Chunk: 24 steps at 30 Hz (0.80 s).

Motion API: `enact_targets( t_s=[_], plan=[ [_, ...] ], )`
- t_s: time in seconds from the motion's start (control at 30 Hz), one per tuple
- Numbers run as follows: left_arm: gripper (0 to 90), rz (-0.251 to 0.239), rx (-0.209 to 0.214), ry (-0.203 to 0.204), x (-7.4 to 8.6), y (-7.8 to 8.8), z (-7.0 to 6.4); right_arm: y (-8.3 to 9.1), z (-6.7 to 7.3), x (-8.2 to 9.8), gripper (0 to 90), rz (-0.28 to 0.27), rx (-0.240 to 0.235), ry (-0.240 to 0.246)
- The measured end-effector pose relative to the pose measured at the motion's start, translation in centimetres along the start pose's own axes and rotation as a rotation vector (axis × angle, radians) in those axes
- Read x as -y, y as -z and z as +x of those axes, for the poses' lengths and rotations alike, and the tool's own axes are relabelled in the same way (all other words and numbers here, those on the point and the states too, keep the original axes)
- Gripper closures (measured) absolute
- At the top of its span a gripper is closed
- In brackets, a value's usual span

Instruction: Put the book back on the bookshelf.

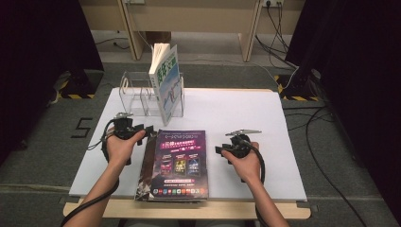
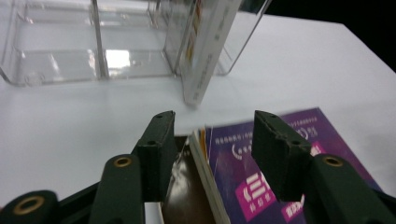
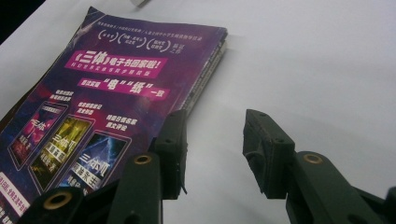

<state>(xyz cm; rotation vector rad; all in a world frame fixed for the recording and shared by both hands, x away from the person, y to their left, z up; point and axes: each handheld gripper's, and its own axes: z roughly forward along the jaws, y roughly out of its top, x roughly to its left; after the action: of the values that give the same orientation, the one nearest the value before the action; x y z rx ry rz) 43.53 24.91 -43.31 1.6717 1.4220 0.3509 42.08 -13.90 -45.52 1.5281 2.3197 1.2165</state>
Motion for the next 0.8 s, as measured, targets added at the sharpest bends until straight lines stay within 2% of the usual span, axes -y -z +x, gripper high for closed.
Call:
enact_targets(
  t_s=[0.03, 0.1, 0.3, 0.47, 0.57, 0.8],
  plan=[
    [51.9, 0.019, 0.018, 0.012, 0.8, -0.1, 0.0, -0.6, 0.3, -0.2, 60.2, 0.008, -0.004, 0.008],
    [52.7, 0.029, 0.027, 0.012, 1.2, -0.1, -0.1, -0.9, 0.4, -0.3, 60.2, 0.013, -0.006, 0.014],
    [53.4, 0.071, 0.057, -0.006, 2.9, -0.5, -0.4, -2.5, 1.1, -0.9, 60.3, 0.051, -0.004, 0.0],
    [54.7, 0.09, 0.066, -0.001, 3.5, -0.6, -0.5, -3.2, 1.4, -1.5, 60.3, 0.064, 0.002, 0.005],
    [58.6, 0.106, 0.074, 0.001, 3.9, -0.8, -0.6, -3.8, 1.5, -2.0, 60.3, 0.077, 0.006, 0.016],
    [61.8, 0.131, 0.071, 0.006, 4.3, -1.1, -0.9, -4.7, 1.4, -2.5, 61.0, 0.091, 0.008, 0.013]
  ],
)
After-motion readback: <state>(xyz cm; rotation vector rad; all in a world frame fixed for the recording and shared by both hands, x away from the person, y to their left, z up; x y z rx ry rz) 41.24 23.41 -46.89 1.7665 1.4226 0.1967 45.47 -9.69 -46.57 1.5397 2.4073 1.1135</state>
